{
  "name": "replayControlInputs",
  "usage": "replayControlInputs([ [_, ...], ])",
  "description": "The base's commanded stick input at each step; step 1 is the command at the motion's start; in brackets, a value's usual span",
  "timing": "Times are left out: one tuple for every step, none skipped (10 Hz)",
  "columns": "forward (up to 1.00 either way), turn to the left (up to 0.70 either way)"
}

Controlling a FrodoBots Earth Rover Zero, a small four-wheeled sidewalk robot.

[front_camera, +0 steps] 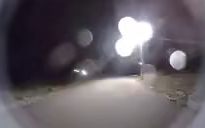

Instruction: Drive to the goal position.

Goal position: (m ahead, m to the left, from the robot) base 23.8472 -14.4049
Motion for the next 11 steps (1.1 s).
replayControlInputs([
  [1.0, 0.0],
  [1.0, 0.0],
  [1.0, 0.0],
  [1.0, 0.0],
  [1.0, 0.0],
  [1.0, 0.0],
  [1.0, 0.0],
  [1.0, 0.0],
  [1.0, -0.01],
  [1.0, -0.02],
  [1.0, -0.4],
])
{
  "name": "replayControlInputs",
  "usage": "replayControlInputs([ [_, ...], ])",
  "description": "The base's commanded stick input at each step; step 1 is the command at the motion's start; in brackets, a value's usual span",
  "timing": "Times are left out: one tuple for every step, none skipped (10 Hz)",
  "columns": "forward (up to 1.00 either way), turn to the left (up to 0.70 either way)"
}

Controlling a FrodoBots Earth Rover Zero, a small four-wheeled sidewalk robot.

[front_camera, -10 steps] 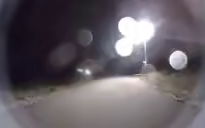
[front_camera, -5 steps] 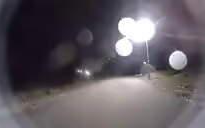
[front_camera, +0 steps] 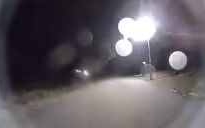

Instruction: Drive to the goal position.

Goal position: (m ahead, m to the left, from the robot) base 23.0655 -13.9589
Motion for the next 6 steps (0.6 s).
replayControlInputs([
  [1.0, -0.08],
  [1.0, -0.02],
  [1.0, 0.0],
  [1.0, 0.0],
  [1.0, 0.0],
  [1.0, 0.0],
])
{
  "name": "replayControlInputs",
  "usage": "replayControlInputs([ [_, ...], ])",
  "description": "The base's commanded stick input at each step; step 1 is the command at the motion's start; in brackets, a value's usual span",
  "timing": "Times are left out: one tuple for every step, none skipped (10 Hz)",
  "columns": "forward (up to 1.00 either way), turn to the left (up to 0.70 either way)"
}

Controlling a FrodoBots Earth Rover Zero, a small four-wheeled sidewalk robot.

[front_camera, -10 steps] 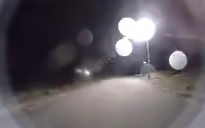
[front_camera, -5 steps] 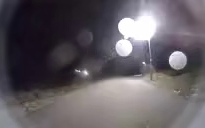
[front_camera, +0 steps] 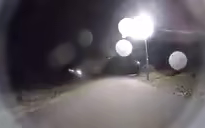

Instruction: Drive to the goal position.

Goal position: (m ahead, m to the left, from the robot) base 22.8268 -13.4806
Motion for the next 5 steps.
replayControlInputs([
  [1.0, 0.0],
  [1.0, 0.0],
  [1.0, 0.0],
  [1.0, 0.0],
  [1.0, 0.0],
])
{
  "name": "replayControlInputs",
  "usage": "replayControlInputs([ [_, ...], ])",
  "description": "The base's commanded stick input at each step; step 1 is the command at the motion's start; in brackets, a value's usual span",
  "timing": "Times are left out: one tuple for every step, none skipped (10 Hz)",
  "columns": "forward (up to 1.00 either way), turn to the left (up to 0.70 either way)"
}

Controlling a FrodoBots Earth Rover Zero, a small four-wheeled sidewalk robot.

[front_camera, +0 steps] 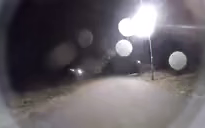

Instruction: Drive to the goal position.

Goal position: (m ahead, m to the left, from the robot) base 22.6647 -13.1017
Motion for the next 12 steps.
replayControlInputs([
  [1.0, 0.0],
  [1.0, 0.0],
  [1.0, 0.0],
  [1.0, 0.0],
  [1.0, 0.0],
  [1.0, 0.0],
  [1.0, 0.0],
  [1.0, 0.0],
  [1.0, 0.0],
  [1.0, 0.0],
  [1.0, 0.0],
  [1.0, 0.0],
])
